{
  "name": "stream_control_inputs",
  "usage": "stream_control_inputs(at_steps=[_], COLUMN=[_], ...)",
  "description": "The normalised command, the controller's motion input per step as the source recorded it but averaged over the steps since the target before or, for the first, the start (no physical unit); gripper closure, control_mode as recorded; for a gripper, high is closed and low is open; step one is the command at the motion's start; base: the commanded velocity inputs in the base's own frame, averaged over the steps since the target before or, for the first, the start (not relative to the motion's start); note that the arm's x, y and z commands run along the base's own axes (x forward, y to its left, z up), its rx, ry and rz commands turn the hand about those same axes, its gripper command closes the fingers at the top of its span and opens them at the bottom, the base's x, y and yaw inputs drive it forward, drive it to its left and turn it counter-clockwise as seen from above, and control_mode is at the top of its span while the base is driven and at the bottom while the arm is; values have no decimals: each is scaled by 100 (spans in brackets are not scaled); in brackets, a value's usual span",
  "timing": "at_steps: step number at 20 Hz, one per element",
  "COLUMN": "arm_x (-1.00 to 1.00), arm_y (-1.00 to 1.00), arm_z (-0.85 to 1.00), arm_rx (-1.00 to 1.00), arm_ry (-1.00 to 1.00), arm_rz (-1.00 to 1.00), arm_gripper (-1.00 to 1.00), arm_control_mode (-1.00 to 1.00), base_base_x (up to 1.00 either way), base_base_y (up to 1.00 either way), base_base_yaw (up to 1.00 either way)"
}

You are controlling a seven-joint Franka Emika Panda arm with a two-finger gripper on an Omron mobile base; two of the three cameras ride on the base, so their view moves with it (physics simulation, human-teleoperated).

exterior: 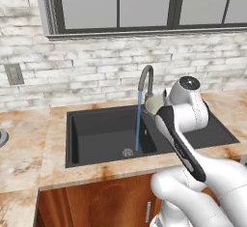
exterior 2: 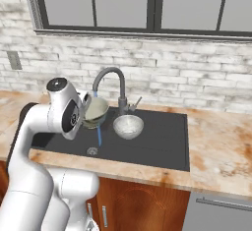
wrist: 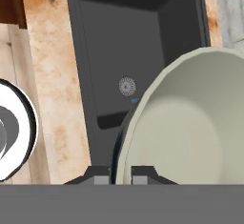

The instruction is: Rinse each bowl for a few seconds and place them down in the sink or on the counter.

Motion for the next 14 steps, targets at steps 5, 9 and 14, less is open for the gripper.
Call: stream_control_inputs(at_steps=[5, 9, 14], arm_x=[-11, -8, -14], arm_y=[-41, -44, -47], arm_z=[17, 13, 6], arm_rx=[-1, -1, -2], arm_ry=[8, 9, 6], arm_rz=[-6, -6, -4], arm_gripper=[100, 100, 100], arm_control_mode=[-100, -100, -100], base_base_x=[0, 0, 0], base_base_y=[0, 0, 0], base_base_yaw=[0, 0, 0])
